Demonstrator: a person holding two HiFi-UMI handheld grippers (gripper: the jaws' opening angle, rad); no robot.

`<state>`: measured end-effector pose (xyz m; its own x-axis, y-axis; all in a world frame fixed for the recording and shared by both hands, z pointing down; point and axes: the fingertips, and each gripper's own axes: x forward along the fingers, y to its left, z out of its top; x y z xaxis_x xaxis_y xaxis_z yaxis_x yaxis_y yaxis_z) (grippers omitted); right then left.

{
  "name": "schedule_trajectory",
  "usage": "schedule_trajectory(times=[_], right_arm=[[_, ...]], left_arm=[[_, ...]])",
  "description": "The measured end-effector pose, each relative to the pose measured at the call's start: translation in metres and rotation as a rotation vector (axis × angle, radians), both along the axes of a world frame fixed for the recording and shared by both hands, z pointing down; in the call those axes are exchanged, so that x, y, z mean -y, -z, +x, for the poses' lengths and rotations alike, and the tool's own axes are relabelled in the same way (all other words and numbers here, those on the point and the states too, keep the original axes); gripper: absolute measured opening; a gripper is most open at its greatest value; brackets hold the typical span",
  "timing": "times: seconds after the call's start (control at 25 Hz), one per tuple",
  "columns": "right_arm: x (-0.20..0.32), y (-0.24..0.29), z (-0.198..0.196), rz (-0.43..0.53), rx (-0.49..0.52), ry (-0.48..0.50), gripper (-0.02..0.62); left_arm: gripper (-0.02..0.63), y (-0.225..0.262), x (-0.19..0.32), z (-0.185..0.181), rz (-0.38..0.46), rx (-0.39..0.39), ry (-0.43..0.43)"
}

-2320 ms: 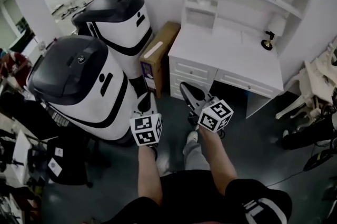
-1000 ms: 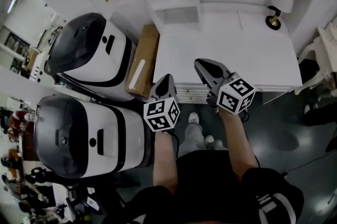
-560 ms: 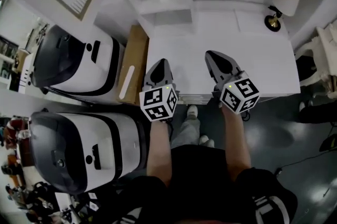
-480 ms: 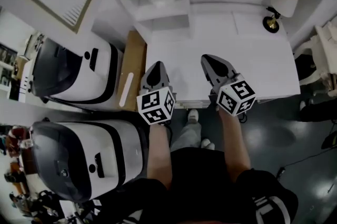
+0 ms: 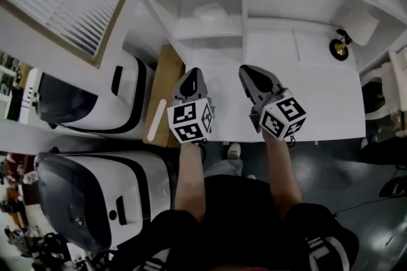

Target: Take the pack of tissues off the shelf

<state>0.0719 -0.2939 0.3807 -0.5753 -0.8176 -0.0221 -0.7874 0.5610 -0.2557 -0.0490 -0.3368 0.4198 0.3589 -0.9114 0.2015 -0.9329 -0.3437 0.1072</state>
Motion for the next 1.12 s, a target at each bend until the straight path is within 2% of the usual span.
schedule_trajectory(times=[0.12,0.2,0.48,0.72,0.8,0.84,1.12], right_arm=[[0.013,0.006,-0.001,0.024,-0.019,0.027,0.008],[0.021,0.012,0.007,0.036,-0.032,0.024,0.008],[0.047,0.03,0.022,0.071,-0.004,-0.025,0.008],[0.061,0.033,-0.003,0.107,-0.051,0.025,0.008],[0.064,0.034,-0.008,0.124,-0.019,0.043,0.008],[0.066,0.034,-0.01,0.129,-0.01,0.05,0.008],[0.078,0.029,-0.017,0.123,-0.028,0.066,0.008]], left_arm=[[0.006,-0.004,0.025,-0.01,-0.025,-0.071,0.015],[0.006,-0.002,0.038,-0.011,-0.017,-0.086,0.021],[0.008,0.004,0.092,-0.007,0.011,-0.083,0.013],[0.012,0.004,0.115,0.009,0.028,-0.051,-0.021],[0.088,0.007,0.121,0.015,0.037,-0.042,-0.049],[0.103,0.009,0.125,0.017,0.042,-0.037,-0.059],[0.126,0.009,0.154,0.018,0.041,0.0,-0.068]])
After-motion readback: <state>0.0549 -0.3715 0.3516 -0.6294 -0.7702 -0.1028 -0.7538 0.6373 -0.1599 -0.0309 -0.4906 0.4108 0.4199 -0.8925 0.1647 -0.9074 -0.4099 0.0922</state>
